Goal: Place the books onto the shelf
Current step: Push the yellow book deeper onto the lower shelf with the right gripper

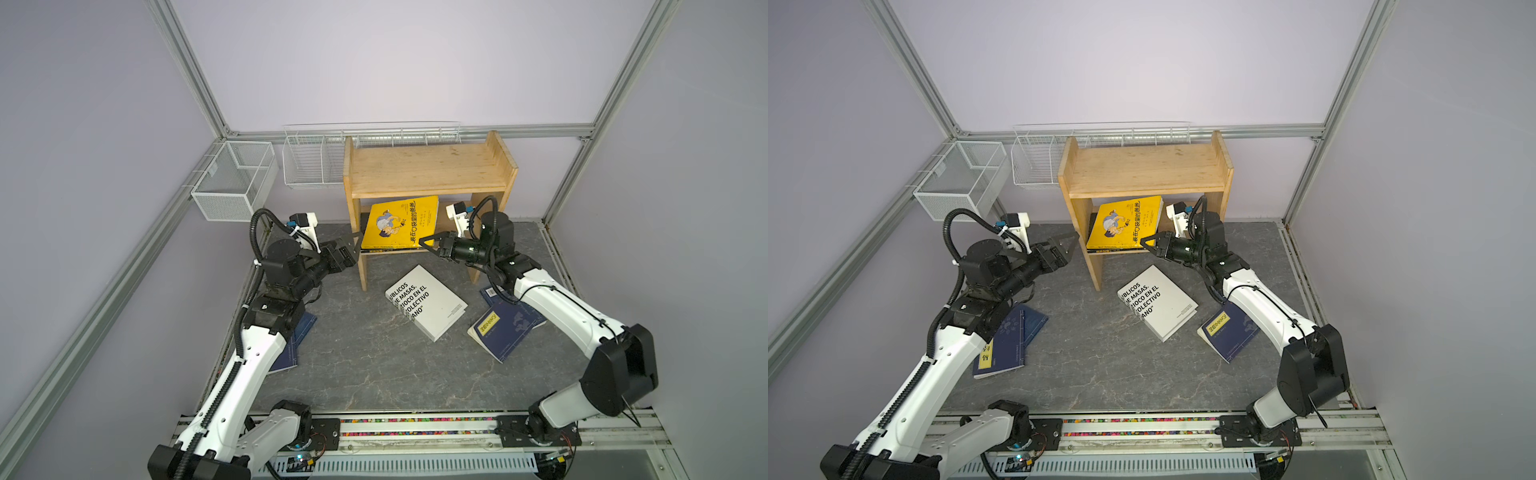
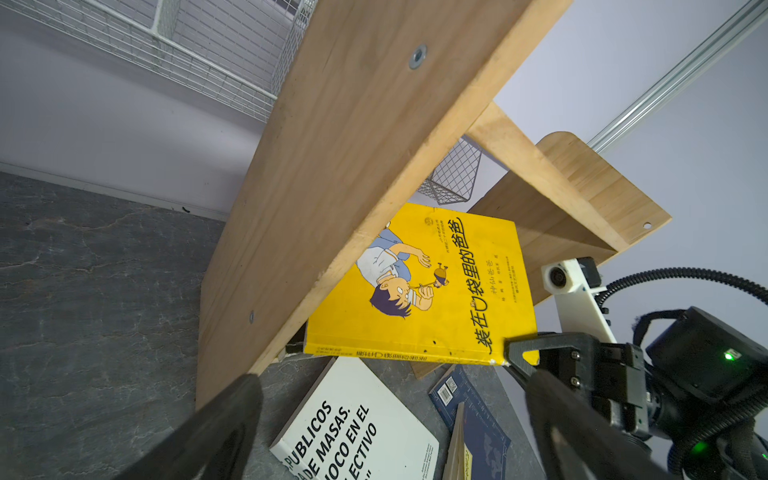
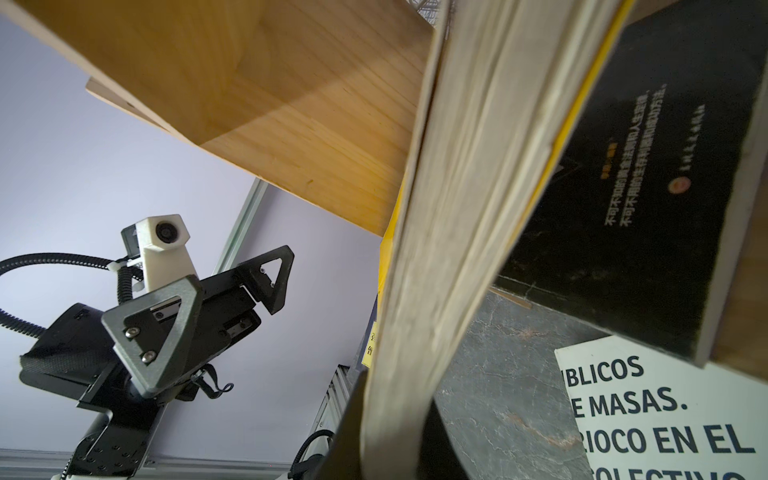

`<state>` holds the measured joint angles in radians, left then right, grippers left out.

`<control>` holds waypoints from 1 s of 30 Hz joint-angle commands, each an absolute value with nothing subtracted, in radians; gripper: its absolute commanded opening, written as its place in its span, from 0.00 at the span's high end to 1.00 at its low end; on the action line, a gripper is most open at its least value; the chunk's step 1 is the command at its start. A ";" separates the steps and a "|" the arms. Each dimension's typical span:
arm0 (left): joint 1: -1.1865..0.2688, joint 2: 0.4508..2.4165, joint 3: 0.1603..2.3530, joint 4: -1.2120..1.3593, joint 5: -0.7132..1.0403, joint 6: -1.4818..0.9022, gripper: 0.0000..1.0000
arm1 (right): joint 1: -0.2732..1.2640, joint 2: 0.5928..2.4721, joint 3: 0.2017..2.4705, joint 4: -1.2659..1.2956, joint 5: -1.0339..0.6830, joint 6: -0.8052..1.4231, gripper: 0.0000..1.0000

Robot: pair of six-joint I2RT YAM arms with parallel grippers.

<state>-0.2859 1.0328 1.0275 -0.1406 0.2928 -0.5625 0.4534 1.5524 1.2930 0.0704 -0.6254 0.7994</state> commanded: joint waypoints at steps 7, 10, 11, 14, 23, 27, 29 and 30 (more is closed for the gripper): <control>-0.279 1.020 1.017 -0.161 0.265 -0.532 0.01 | 0.421 1.634 1.353 0.201 -0.725 0.822 0.94; -0.279 1.031 1.017 -0.161 0.269 -0.530 0.01 | 0.417 1.646 1.365 0.205 -0.735 0.827 0.94; -0.278 1.037 1.017 -0.160 0.271 -0.530 0.01 | 0.416 1.651 1.375 0.199 -0.754 0.825 0.93; -0.279 1.059 1.020 -0.160 0.287 -0.525 0.01 | 0.411 1.662 1.402 0.152 -0.759 0.801 0.93; -0.277 1.107 1.023 -0.154 0.304 -0.523 0.01 | 0.394 1.686 1.423 0.127 -0.860 0.780 0.93; -0.277 1.120 1.025 -0.146 0.312 -0.527 0.01 | 0.391 1.702 1.444 0.113 -0.898 0.765 0.94; -0.278 1.127 1.026 -0.142 0.316 -0.529 0.01 | 0.390 1.714 1.458 0.094 -0.906 0.752 0.93; -0.276 1.130 1.025 -0.141 0.317 -0.529 0.01 | 0.390 1.719 1.461 0.092 -0.909 0.752 0.94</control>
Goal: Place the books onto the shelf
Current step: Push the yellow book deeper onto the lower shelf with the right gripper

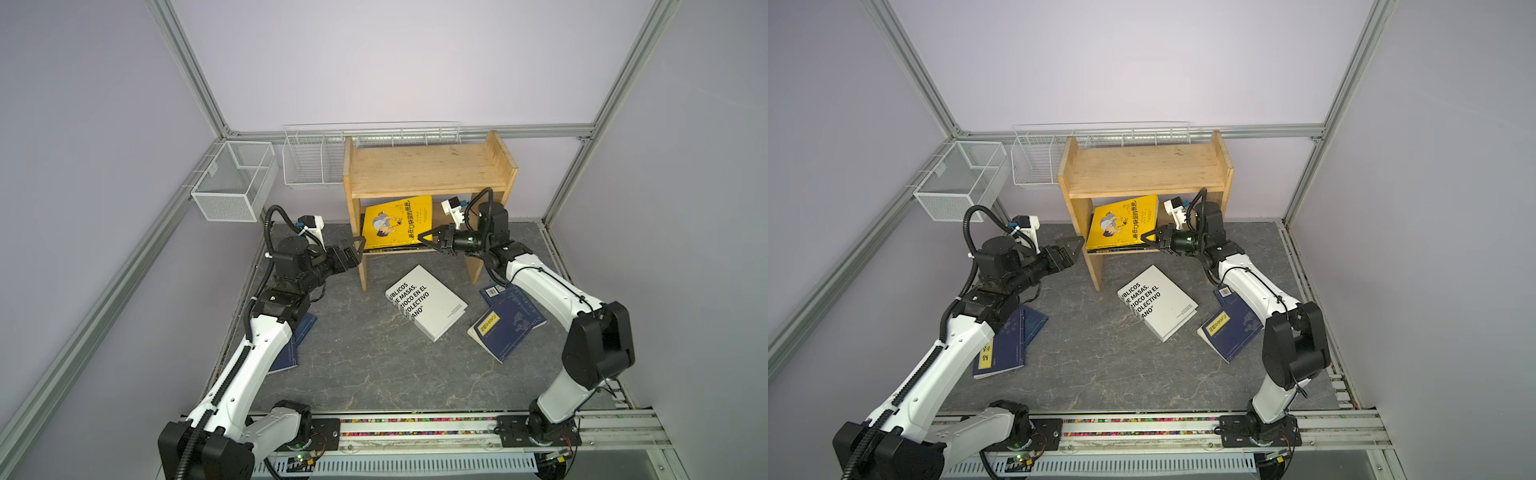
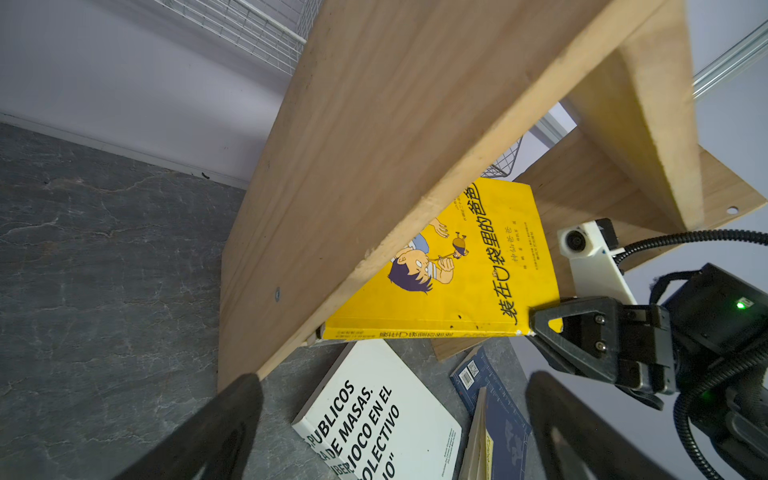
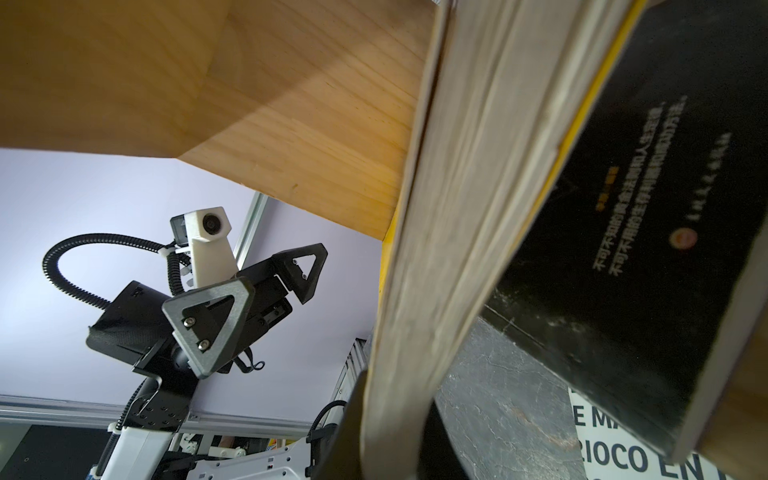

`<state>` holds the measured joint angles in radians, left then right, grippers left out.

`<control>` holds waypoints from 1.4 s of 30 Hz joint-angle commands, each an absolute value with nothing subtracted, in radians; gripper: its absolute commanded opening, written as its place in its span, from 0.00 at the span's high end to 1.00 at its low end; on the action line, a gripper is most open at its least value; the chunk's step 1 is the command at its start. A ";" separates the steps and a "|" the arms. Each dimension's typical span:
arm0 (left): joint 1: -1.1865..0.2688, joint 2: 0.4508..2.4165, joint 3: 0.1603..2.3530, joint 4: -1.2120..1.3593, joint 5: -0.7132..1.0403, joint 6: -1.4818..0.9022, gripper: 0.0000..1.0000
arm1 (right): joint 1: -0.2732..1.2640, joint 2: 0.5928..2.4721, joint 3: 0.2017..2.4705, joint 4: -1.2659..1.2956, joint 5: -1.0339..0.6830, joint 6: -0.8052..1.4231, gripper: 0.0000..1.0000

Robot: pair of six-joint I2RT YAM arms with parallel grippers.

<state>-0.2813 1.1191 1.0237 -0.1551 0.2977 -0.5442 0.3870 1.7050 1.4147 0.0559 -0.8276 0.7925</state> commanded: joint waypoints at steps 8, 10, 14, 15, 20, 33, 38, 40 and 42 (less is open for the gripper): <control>-0.278 1.141 1.025 -0.137 0.324 -0.530 0.01 | 0.385 1.751 1.505 0.007 -0.913 0.698 0.93; -0.277 1.144 1.025 -0.135 0.324 -0.533 0.01 | 0.386 1.756 1.505 0.000 -0.890 0.697 0.93; -0.278 1.149 1.024 -0.130 0.325 -0.537 0.01 | 0.386 1.755 1.506 -0.041 -0.804 0.694 0.83; -0.277 1.149 1.023 -0.130 0.326 -0.537 0.01 | 0.385 1.751 1.499 -0.035 -0.788 0.701 0.82; -0.277 1.144 1.012 -0.129 0.323 -0.543 0.01 | 0.385 1.728 1.461 0.002 -0.690 0.739 0.77; -0.277 1.137 1.009 -0.134 0.311 -0.546 0.00 | 0.392 1.720 1.442 -0.048 -0.483 0.776 0.58; -0.278 1.126 1.008 -0.147 0.299 -0.542 0.01 | 0.409 1.703 1.447 -0.111 -0.415 0.738 0.54; -0.277 1.123 1.008 -0.149 0.296 -0.540 0.01 | 0.417 1.692 1.446 -0.133 -0.393 0.725 0.52; -0.277 1.123 1.009 -0.149 0.295 -0.540 0.01 | 0.427 1.676 1.443 -0.158 -0.350 0.710 0.50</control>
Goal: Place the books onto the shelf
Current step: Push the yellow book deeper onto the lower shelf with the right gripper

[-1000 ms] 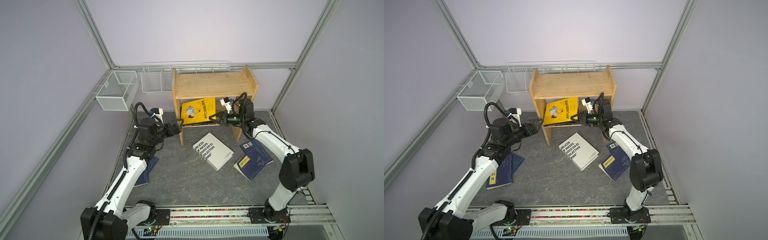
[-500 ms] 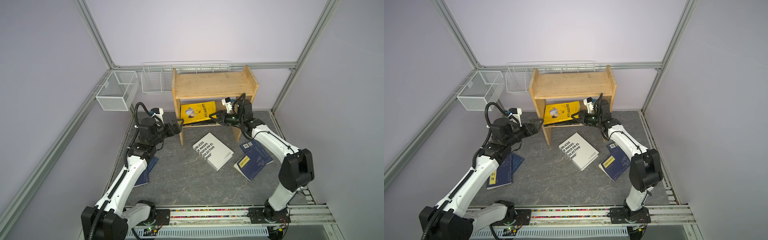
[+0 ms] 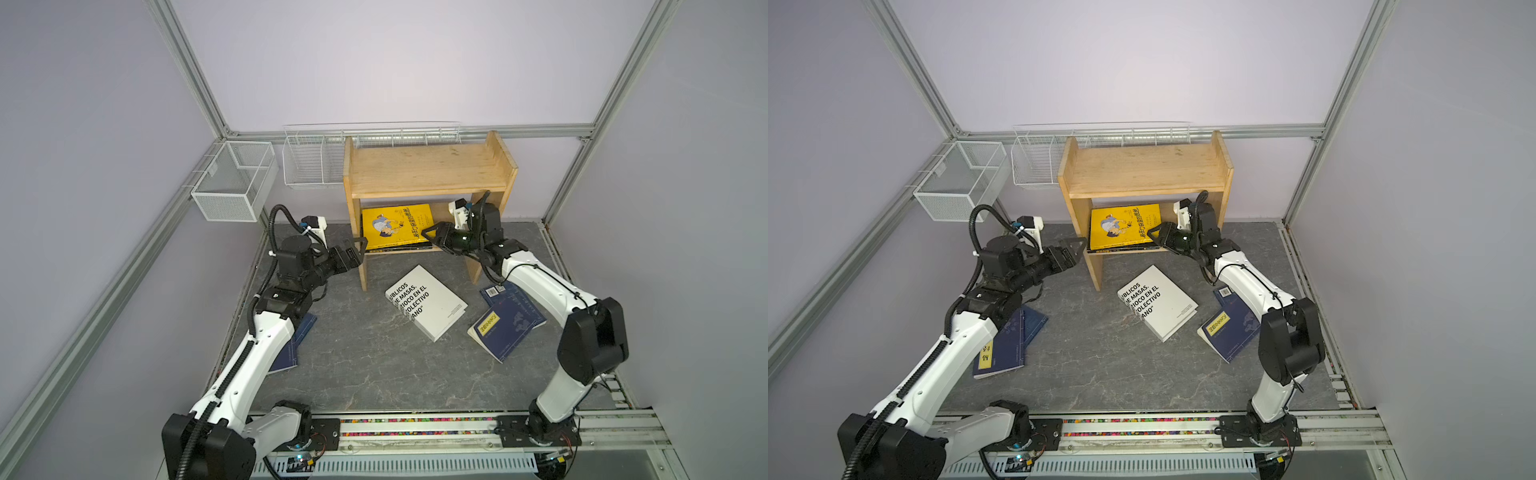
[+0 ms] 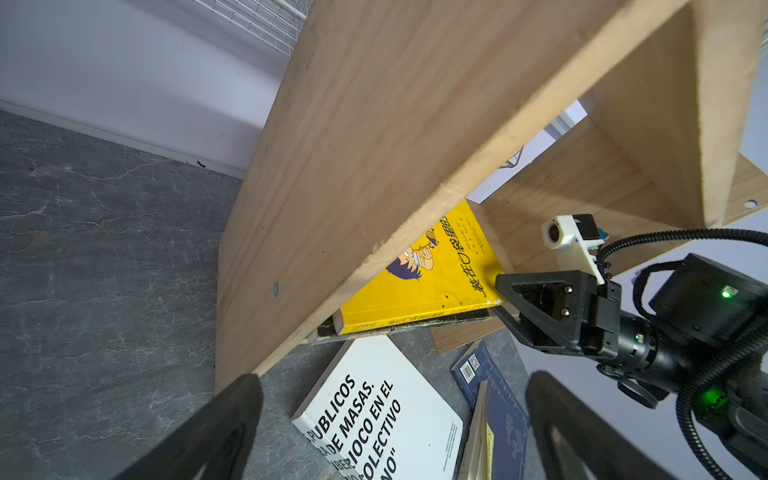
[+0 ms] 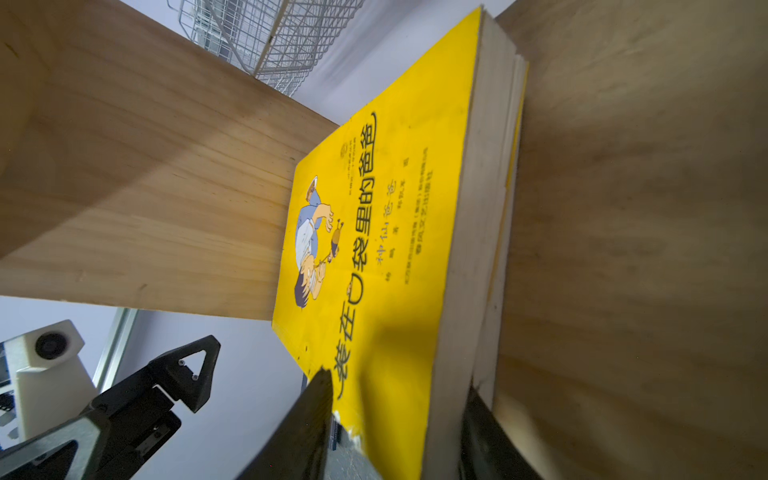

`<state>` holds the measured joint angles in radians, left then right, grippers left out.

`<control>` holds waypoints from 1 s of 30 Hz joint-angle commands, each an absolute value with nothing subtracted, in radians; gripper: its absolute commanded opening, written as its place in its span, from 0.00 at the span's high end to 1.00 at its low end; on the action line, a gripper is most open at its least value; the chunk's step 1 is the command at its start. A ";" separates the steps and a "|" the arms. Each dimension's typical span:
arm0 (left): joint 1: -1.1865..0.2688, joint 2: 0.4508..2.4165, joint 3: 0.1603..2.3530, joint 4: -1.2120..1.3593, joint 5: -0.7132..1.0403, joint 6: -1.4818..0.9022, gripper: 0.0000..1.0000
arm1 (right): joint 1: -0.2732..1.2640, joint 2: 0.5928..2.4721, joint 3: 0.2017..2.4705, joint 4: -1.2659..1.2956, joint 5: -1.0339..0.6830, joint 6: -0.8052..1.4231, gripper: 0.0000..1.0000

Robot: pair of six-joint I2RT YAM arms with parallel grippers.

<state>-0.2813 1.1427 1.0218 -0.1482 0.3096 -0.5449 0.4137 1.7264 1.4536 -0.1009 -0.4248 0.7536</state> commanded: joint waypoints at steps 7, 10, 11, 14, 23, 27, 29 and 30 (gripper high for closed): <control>-0.278 1.113 1.013 -0.162 0.279 -0.546 0.00 | 0.443 1.641 1.443 -0.250 -0.194 0.670 0.45; -0.278 1.106 1.012 -0.166 0.274 -0.545 0.00 | 0.447 1.634 1.435 -0.226 -0.166 0.658 0.45; -0.277 1.104 1.013 -0.167 0.274 -0.543 0.00 | 0.447 1.635 1.436 -0.216 -0.161 0.655 0.46; -0.277 1.104 1.011 -0.169 0.271 -0.540 0.00 | 0.449 1.644 1.444 -0.180 -0.184 0.641 0.47; -0.278 1.107 1.006 -0.166 0.270 -0.545 0.00 | 0.457 1.690 1.501 -0.208 -0.207 0.593 0.50; -0.278 1.106 1.003 -0.164 0.268 -0.546 0.00 | 0.457 1.716 1.529 -0.229 -0.232 0.574 0.52; -0.276 1.106 1.004 -0.164 0.268 -0.546 0.00 | 0.458 1.731 1.554 -0.259 -0.229 0.560 0.52; -0.276 1.107 1.004 -0.164 0.268 -0.548 0.00 | 0.457 1.735 1.561 -0.271 -0.219 0.554 0.52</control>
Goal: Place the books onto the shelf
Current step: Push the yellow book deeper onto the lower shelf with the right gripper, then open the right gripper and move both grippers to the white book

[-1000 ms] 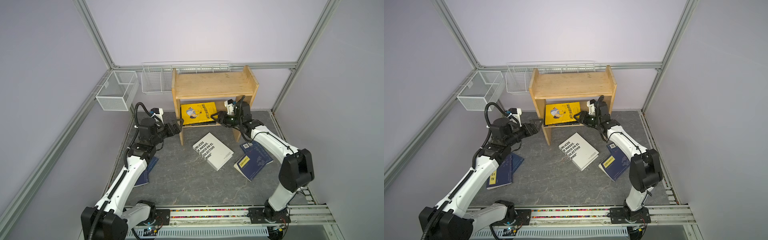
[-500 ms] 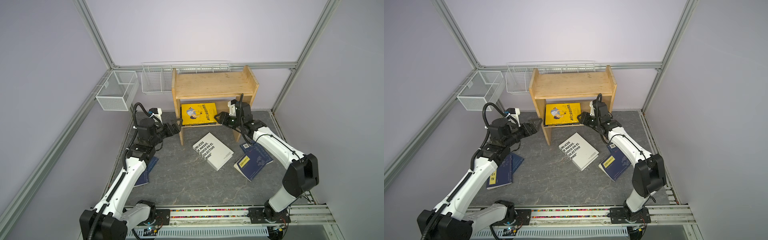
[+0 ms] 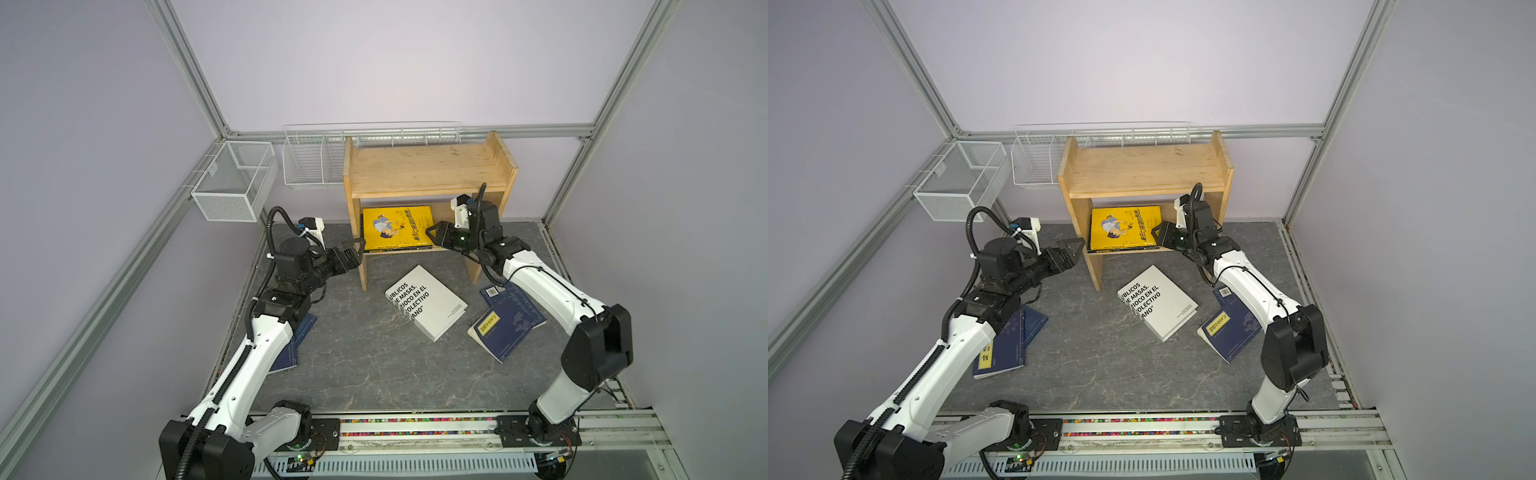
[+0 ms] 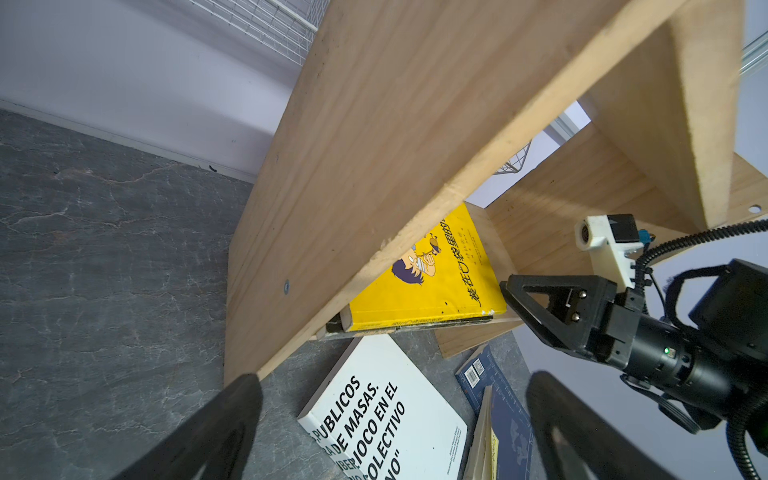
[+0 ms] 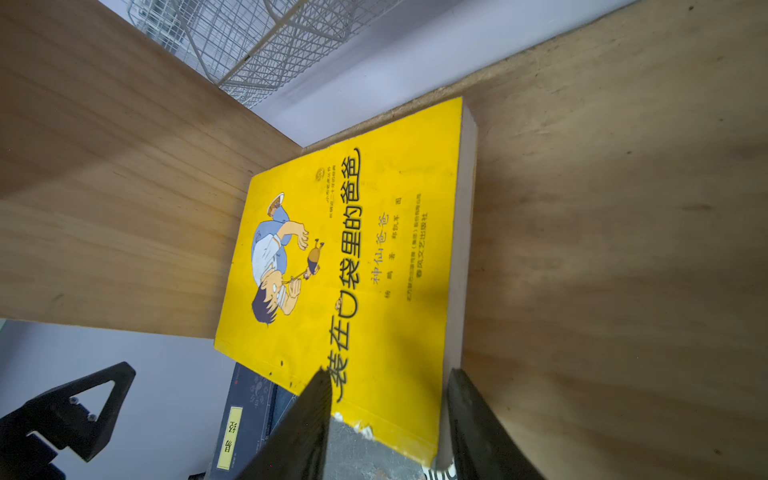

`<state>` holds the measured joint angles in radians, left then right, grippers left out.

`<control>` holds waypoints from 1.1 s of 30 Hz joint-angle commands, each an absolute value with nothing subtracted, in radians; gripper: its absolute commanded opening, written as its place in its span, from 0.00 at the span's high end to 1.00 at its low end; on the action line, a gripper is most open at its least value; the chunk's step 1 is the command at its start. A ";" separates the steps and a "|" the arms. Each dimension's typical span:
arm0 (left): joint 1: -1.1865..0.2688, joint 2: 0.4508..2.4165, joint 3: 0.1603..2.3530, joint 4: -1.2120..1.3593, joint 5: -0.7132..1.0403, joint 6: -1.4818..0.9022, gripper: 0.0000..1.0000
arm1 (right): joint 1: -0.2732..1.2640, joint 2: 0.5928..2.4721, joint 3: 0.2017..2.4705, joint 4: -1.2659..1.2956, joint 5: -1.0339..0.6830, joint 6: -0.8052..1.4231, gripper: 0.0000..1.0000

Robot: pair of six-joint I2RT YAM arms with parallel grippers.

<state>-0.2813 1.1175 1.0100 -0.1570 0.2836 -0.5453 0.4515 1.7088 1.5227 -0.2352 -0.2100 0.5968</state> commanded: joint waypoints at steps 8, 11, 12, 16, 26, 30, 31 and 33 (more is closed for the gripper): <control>-0.278 1.110 1.003 -0.164 0.265 -0.551 0.00 | 0.468 1.723 1.564 -0.296 -0.094 0.504 0.53; -0.277 1.114 1.004 -0.158 0.268 -0.555 0.00 | 0.467 1.738 1.576 -0.294 -0.106 0.494 0.54; -0.278 1.118 1.004 -0.155 0.268 -0.557 0.00 | 0.469 1.745 1.578 -0.289 -0.116 0.491 0.55; -0.277 1.127 1.006 -0.151 0.273 -0.558 0.00 | 0.472 1.766 1.578 -0.248 -0.175 0.478 0.58; -0.277 1.178 1.013 -0.133 0.291 -0.555 0.00 | 0.478 1.788 1.586 -0.218 -0.247 0.432 0.70; -0.277 1.219 1.026 -0.117 0.307 -0.561 0.00 | 0.478 1.793 1.597 -0.229 -0.245 0.418 0.71; -0.277 1.227 1.029 -0.115 0.311 -0.564 0.01 | 0.477 1.792 1.597 -0.229 -0.245 0.417 0.71; -0.277 1.233 1.029 -0.105 0.319 -0.566 0.01 | 0.478 1.782 1.589 -0.220 -0.250 0.418 0.69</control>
